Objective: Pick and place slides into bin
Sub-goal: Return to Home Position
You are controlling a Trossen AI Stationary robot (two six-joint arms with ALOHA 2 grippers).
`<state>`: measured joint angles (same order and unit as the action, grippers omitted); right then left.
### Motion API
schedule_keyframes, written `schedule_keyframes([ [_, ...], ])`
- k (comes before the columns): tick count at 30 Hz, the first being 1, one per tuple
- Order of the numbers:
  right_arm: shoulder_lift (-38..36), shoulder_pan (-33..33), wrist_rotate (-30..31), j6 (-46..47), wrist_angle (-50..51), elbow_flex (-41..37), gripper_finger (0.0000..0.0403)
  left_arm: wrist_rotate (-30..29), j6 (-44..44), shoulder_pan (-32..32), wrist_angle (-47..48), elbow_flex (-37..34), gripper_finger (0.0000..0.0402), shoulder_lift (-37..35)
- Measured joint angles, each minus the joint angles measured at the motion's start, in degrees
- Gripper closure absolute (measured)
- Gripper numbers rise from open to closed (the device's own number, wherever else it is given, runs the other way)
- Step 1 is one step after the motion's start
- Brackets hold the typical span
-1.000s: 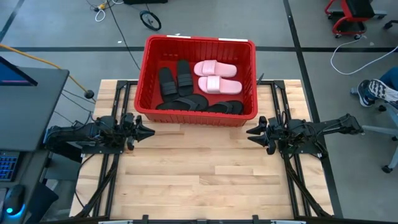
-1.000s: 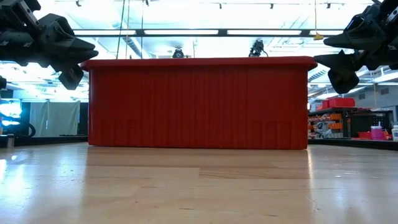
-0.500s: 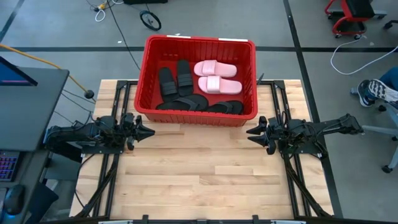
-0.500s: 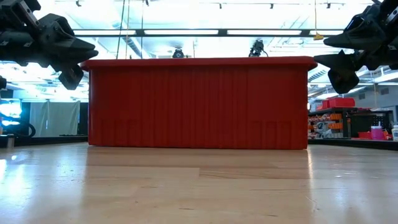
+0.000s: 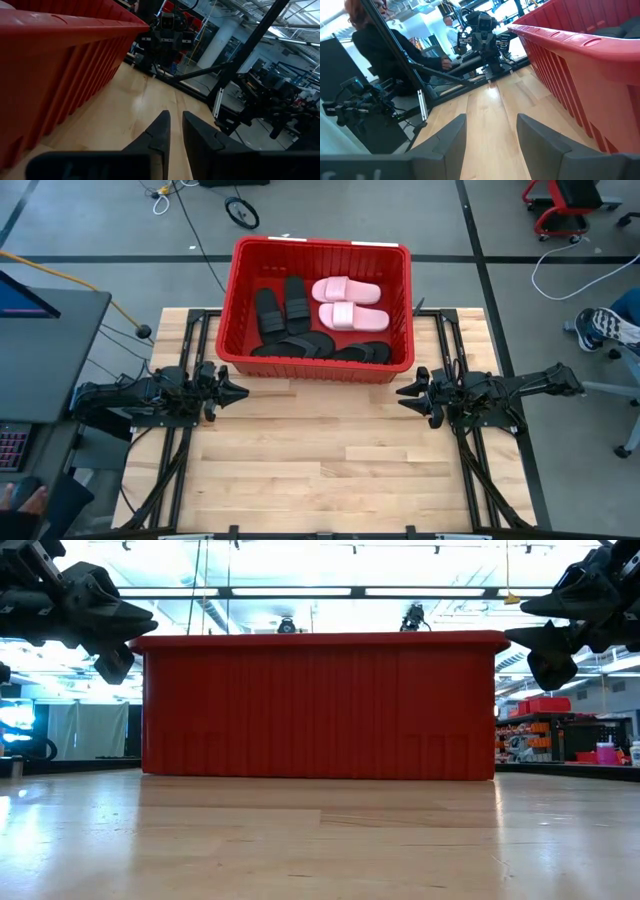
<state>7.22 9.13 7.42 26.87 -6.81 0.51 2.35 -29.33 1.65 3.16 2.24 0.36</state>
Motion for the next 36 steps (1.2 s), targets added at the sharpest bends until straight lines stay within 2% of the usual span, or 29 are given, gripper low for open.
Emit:
schedule_keyframes([
  [12,0.01,0.0,0.0,0.0,0.0,0.0,0.0223,0.0,-0.02,0.0,0.0,0.0,0.0338,-0.02],
  [21,0.01,0.0,0.0,0.0,0.0,0.0,0.0223,0.0,-0.01,-0.02,0.0,0.0,0.0348,-0.01],
  [30,0.02,0.01,0.0,0.0,0.0,0.0,0.0223,0.0,0.0,-0.01,0.0,0.0,0.0338,0.0],
  [36,0.0,0.01,0.0,0.0,0.0,0.0,0.0223,0.0,0.0,-0.01,0.0,0.0,0.0344,-0.01],
])
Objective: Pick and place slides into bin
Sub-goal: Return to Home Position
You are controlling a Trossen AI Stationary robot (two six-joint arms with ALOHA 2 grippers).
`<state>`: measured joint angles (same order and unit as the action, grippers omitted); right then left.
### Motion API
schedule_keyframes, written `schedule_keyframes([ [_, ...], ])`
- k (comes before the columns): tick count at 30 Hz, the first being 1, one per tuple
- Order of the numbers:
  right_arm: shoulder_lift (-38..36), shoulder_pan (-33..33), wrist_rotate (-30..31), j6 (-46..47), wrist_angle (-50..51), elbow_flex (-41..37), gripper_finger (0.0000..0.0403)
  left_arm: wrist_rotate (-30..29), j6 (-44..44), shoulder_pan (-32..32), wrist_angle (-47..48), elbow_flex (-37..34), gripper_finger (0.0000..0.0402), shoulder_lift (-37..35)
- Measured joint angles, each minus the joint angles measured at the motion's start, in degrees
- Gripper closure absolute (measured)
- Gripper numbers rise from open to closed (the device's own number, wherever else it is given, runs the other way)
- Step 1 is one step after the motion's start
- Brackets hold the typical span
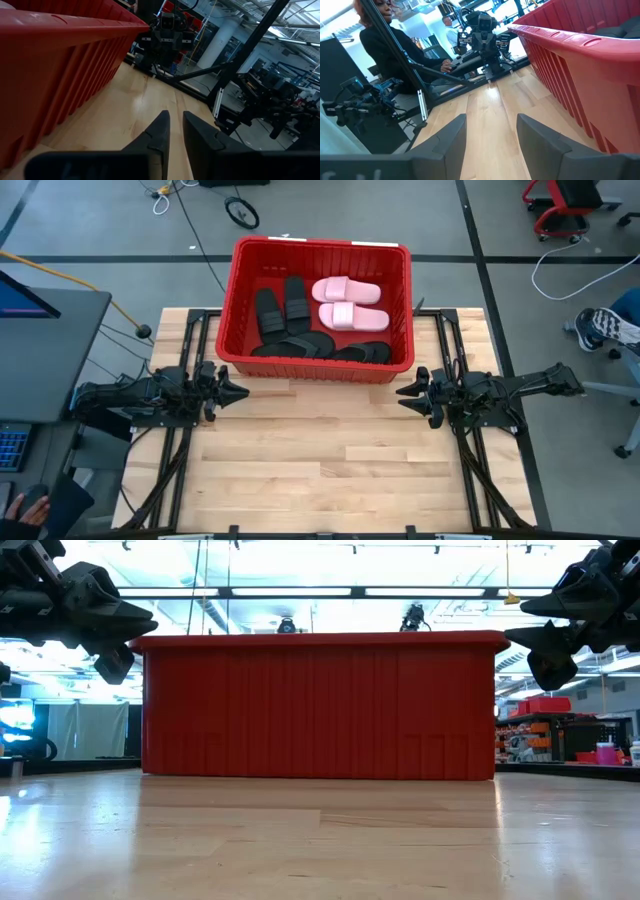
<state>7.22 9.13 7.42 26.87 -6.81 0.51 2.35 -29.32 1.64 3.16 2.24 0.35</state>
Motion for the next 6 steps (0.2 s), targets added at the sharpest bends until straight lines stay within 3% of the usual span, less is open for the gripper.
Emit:
schedule_keyframes([
  [6,0.0,-0.01,0.0,0.0,0.02,0.0,0.0223,0.0,-0.02,0.01,0.0,0.0,0.0347,0.0],
])
